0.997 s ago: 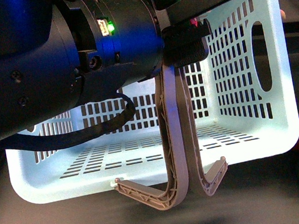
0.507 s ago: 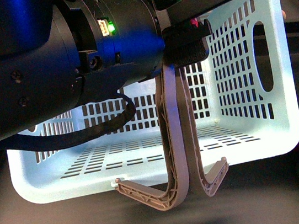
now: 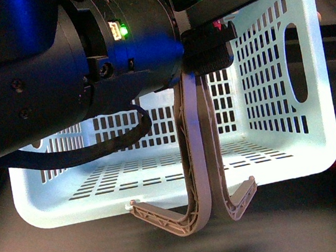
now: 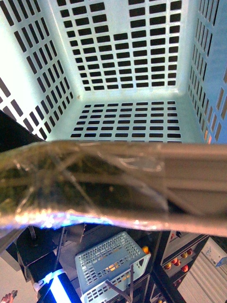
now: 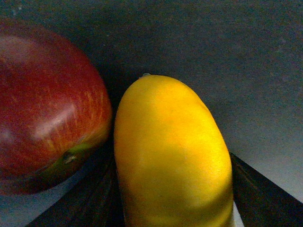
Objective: Pick mango with right arm and hold basket with left
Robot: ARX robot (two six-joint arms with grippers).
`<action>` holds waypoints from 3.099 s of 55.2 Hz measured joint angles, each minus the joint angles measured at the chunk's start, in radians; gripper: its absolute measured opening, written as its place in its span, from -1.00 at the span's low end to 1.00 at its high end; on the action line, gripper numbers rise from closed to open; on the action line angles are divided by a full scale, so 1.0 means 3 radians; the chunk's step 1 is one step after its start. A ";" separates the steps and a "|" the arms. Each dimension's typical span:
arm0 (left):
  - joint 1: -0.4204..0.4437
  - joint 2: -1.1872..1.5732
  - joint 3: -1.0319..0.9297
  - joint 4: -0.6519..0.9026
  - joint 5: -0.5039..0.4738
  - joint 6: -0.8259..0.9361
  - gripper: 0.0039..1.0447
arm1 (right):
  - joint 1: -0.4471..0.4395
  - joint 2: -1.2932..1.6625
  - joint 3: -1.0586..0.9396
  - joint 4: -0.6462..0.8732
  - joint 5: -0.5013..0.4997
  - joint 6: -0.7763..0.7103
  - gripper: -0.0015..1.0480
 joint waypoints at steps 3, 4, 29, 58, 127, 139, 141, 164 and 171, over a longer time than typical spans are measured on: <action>0.0000 0.0000 0.0000 0.0000 0.0000 0.0000 -0.89 | -0.0009 -0.0006 -0.0020 0.0004 -0.0006 0.0000 0.13; 0.0000 0.0000 0.0000 0.0000 0.0000 0.0000 -0.89 | -0.0011 -0.0010 -0.0027 0.0005 -0.0009 0.0000 0.12; -0.0001 0.0000 0.0000 0.0000 0.0003 0.0001 -0.89 | -0.0037 -0.1691 -0.0999 -0.0323 -0.1256 0.0145 0.03; -0.0001 0.0000 0.0000 0.0000 -0.0001 0.0000 -0.89 | 0.1237 -0.3799 -0.1245 -0.0646 -0.1649 0.1253 0.02; -0.0001 0.0031 0.0000 -0.0018 0.0000 -0.0038 -0.89 | 0.1358 -0.5188 -0.2065 -0.0809 -0.0975 0.1367 0.85; -0.0001 0.0031 0.0000 -0.0018 0.0001 -0.0034 -0.89 | 0.1128 -0.6128 -0.2488 -0.1265 -0.0865 0.1218 0.85; -0.0001 0.0031 0.0000 -0.0018 0.0003 -0.0037 -0.89 | 0.1116 -0.6346 -0.2558 -0.1404 -0.0796 0.1188 0.85; -0.0001 0.0031 0.0000 -0.0018 0.0000 -0.0029 -0.89 | 0.1104 -0.7088 -0.2733 -0.1957 -0.0432 0.1099 0.84; -0.0001 0.0031 0.0000 -0.0018 0.0001 -0.0033 -0.89 | 0.1153 -0.7150 -0.3007 -0.1226 0.0051 0.0605 0.46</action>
